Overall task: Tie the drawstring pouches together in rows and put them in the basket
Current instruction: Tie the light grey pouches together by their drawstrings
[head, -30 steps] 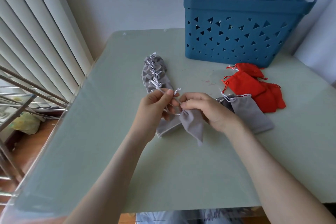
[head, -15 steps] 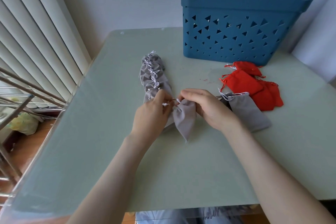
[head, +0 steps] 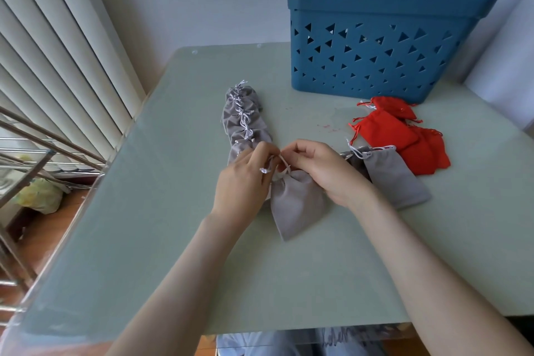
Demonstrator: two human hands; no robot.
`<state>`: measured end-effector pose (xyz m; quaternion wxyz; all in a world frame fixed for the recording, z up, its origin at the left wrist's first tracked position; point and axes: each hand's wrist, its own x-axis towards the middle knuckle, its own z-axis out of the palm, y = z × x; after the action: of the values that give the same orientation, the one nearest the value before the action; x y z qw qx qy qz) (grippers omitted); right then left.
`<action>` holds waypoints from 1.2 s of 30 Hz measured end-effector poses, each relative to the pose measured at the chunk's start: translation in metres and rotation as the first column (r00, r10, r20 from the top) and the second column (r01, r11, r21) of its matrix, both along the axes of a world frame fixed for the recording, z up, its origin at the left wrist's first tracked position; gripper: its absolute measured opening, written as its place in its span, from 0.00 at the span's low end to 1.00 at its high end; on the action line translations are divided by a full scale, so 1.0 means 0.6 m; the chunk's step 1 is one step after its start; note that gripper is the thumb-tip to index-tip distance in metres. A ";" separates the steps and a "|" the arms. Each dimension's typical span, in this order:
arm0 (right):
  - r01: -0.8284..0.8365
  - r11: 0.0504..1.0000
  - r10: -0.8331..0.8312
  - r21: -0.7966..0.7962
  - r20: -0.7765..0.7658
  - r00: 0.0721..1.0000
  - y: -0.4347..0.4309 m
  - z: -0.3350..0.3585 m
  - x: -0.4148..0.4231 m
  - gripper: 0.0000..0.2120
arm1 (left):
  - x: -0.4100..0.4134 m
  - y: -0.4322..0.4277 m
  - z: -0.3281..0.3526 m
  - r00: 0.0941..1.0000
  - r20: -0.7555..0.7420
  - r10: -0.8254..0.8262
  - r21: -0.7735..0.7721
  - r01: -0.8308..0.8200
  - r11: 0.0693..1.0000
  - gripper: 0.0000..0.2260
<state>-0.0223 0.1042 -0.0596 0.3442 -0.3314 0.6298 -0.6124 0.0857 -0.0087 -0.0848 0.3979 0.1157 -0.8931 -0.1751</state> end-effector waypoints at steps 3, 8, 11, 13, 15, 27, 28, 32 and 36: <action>0.055 0.998 -0.055 0.018 -0.040 0.998 -0.001 -0.002 -0.005 0.05 | -0.001 -0.002 -0.001 1.000 0.011 0.014 0.016 -0.014 1.000 0.04; 0.151 0.987 -0.149 0.055 -0.045 0.988 -0.003 -0.005 -0.007 0.08 | 0.003 0.000 0.006 1.000 0.001 0.006 0.045 -0.006 0.999 0.11; 0.266 0.961 -0.260 0.081 -0.081 0.962 -0.006 -0.011 -0.012 0.09 | 0.008 0.004 0.015 0.996 -0.035 0.086 0.145 -0.080 0.986 0.20; 0.336 0.938 -0.332 0.081 -0.058 0.941 -0.006 -0.011 -0.018 0.09 | 0.008 0.003 0.018 0.990 -0.019 0.141 0.217 -0.133 0.967 0.19; 0.367 0.927 -0.360 0.080 -0.090 0.929 -0.004 -0.013 -0.022 0.09 | 0.008 0.003 0.021 0.981 -0.015 0.194 0.328 -0.178 0.928 0.16; 0.594 0.790 -0.491 0.152 -0.424 0.761 0.006 -0.018 -0.033 0.10 | 0.010 0.017 0.024 0.964 -0.196 0.180 0.525 -0.052 0.850 0.11; 0.619 0.771 -0.465 0.148 -0.533 0.707 0.007 -0.017 -0.031 0.08 | 0.008 0.018 0.021 0.973 -0.173 0.150 0.524 -0.038 0.851 0.11; 0.434 0.901 -0.389 -0.013 -0.469 0.793 0.010 0.004 -0.006 0.08 | -0.001 0.027 0.017 0.997 -0.035 -0.068 0.429 0.076 0.900 0.11; 0.147 0.989 -0.144 -0.022 -0.396 0.907 0.013 0.016 0.010 0.04 | 0.001 0.034 0.022 0.986 -0.091 -0.141 0.502 0.168 0.848 0.15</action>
<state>-0.0161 0.1119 -0.0501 0.1645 -0.3991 0.7119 -0.5540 0.0866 0.0117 -0.0716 0.3604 0.1397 -0.8114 -0.4385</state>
